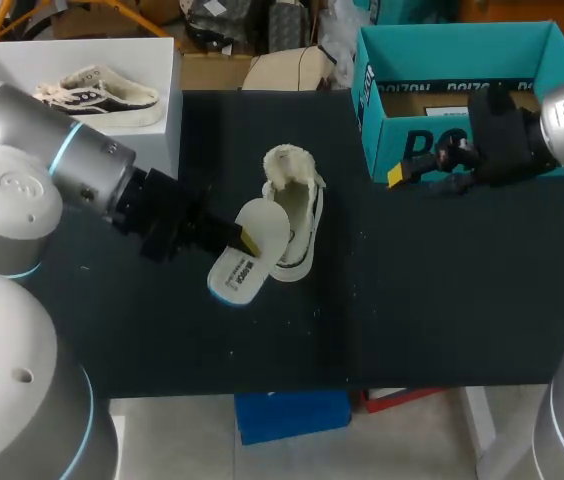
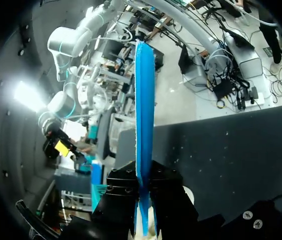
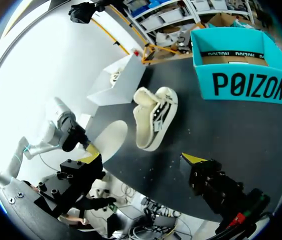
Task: Take the shoe out of the shoebox, open the shoe tongue, remove and reinsert the insole, then place the shoe into the shoebox
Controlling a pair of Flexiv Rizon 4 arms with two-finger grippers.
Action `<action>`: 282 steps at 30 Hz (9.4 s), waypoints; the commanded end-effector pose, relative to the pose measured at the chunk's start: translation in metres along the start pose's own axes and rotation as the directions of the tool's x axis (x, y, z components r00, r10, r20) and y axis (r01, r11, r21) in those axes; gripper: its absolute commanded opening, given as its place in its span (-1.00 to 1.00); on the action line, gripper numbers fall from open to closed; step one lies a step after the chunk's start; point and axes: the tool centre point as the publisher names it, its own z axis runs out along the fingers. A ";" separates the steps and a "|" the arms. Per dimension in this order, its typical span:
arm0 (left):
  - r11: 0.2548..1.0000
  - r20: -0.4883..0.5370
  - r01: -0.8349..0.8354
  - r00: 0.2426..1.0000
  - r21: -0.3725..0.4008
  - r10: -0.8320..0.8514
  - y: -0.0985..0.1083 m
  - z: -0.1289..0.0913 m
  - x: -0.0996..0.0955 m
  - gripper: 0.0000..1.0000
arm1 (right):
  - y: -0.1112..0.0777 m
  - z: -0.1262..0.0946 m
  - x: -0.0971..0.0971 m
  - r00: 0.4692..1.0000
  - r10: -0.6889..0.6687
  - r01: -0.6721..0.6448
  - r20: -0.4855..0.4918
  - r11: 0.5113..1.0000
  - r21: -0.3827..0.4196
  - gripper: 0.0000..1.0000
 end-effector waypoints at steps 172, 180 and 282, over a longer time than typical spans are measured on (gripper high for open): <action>0.973 -0.217 0.230 0.951 0.013 -0.222 0.121 0.047 0.026 -1.00 | 0.000 0.000 0.000 1.000 0.001 -0.001 0.001 1.000 0.001 1.00; 0.959 -0.261 0.280 0.924 -0.039 -0.281 0.143 0.049 0.030 -1.00 | 0.000 0.000 0.000 1.000 0.001 -0.001 0.001 1.000 0.001 1.00; 0.959 -0.756 0.269 0.610 -0.083 -0.237 0.123 0.075 0.057 -0.07 | 0.000 0.000 0.000 1.000 0.001 -0.001 0.001 1.000 0.001 1.00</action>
